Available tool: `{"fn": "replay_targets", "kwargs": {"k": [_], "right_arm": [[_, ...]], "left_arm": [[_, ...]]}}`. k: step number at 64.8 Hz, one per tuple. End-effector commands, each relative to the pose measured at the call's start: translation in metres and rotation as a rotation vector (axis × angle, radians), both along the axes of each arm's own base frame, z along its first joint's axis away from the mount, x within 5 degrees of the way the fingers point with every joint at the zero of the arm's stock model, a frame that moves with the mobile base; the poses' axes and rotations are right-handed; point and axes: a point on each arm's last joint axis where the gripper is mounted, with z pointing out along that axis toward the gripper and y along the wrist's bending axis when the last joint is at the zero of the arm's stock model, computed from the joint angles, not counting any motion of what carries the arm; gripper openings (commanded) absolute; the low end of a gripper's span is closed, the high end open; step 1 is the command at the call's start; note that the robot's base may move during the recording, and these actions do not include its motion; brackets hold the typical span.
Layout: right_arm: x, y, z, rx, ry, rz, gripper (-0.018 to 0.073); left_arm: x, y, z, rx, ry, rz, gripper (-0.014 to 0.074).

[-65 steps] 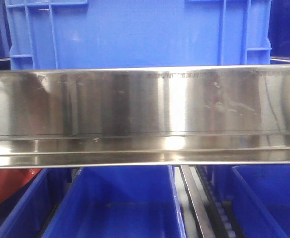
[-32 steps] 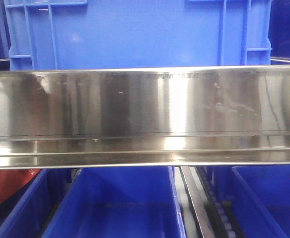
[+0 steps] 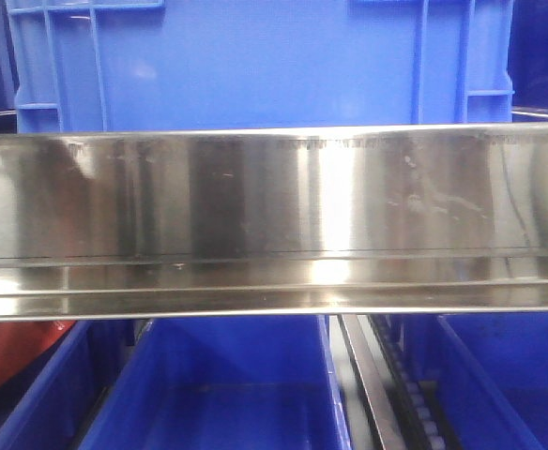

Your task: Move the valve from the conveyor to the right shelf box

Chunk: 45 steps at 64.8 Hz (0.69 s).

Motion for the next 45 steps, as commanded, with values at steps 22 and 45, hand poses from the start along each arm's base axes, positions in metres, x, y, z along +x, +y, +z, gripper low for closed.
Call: {"fn": "replay_targets", "kwargs": {"k": [22,45], "right_arm": [[0.020,-0.002,0.063,-0.024,-0.148,-0.005,-0.0160],[0.082,0.005,0.121,-0.019,-0.168,0.064,-0.0160]], "left_arm": [[0.055,-0.022,0.063,0.088,0.019,-0.211,-0.0111],[0.150,-0.085,0.111,0.105,0.068,-0.420,-0.0111]]}}
